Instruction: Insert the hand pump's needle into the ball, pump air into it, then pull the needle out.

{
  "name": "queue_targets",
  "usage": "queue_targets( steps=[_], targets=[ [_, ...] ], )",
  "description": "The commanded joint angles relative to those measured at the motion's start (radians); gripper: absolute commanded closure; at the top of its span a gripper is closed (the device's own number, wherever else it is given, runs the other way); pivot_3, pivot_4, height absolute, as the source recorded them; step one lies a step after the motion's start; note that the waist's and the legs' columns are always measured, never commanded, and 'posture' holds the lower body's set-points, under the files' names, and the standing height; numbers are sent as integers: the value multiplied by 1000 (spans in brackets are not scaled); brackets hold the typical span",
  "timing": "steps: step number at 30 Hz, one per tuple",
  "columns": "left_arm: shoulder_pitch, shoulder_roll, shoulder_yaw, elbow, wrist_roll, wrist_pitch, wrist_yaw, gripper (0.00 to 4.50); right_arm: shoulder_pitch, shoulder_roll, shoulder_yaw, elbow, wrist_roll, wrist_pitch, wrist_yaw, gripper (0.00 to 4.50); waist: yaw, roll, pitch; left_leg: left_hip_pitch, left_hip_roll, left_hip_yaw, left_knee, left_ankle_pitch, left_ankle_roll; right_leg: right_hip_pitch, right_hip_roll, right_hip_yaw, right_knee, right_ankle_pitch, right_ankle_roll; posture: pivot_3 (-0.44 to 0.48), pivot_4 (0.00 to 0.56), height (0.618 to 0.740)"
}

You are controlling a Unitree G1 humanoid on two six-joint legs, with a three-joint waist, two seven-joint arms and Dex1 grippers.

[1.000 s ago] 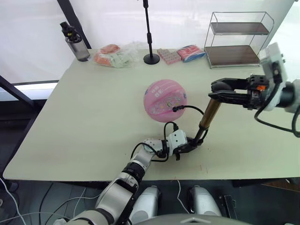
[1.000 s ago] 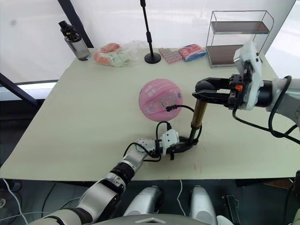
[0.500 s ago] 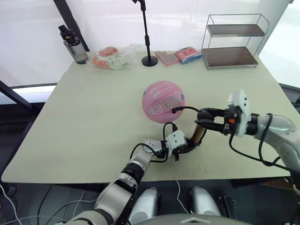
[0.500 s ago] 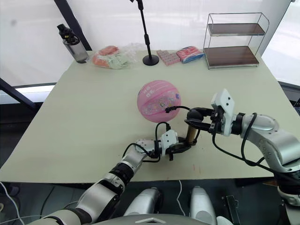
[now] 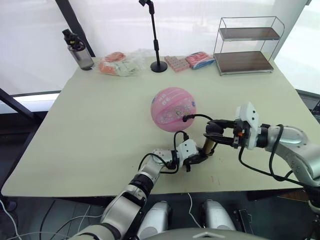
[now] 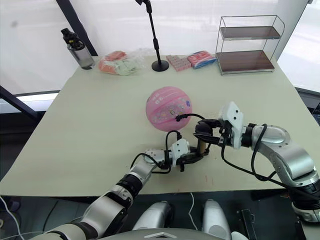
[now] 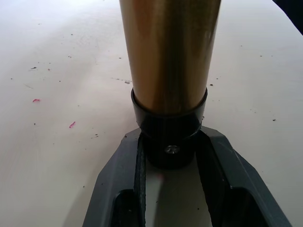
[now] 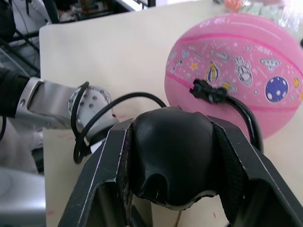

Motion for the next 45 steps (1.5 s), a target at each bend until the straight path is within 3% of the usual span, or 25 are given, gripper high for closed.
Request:
queue_targets(
  steps=[1, 19, 29, 33, 38, 45],
  targets=[
    [38, 12, -23, 49, 32, 14, -16, 3433, -45, -36, -58, -11, 55, 77, 18, 2812, 2, -1, 1, -1, 0, 0, 0, 0, 0, 0, 0, 0, 0, 0, 0, 0, 150, 740],
    [41, 10, -21, 50, 30, 13, -17, 3433, -424, -182, -266, 93, 269, 254, 33, 2812, 9, 0, 16, -3, -1, -1, 1, 0, 0, -2, -2, -2, -1, 0, 0, 0, 150, 740],
    [38, 9, -21, 55, 33, 10, -20, 3433, -567, -175, -314, 177, 327, 265, -16, 2812, 9, -3, 19, -7, -1, -1, 1, 0, 0, -6, -2, -2, 0, 1, 0, 0, 150, 740],
    [36, 9, -21, 57, 33, 7, -21, 3433, -595, -156, -330, 190, 340, 255, -44, 2812, 11, -3, 19, -19, -2, 0, 3, 1, -1, -19, -3, 0, 3, 2, -2, 0, 150, 740],
    [37, 10, -25, 59, 31, 3, -22, 3433, -591, -160, -336, 192, 356, 263, -58, 2812, 17, -3, 19, -21, -2, 1, 2, 1, -2, -20, -5, 0, 2, 2, -3, 0, 150, 740],
    [37, 10, -26, 61, 32, 0, -23, 3433, -478, -135, -308, 124, 371, 277, -54, 2812, 25, -3, 19, -21, -2, 1, 2, 0, 0, -20, -4, 0, 2, 2, -3, 0, 150, 740]
  ],
)
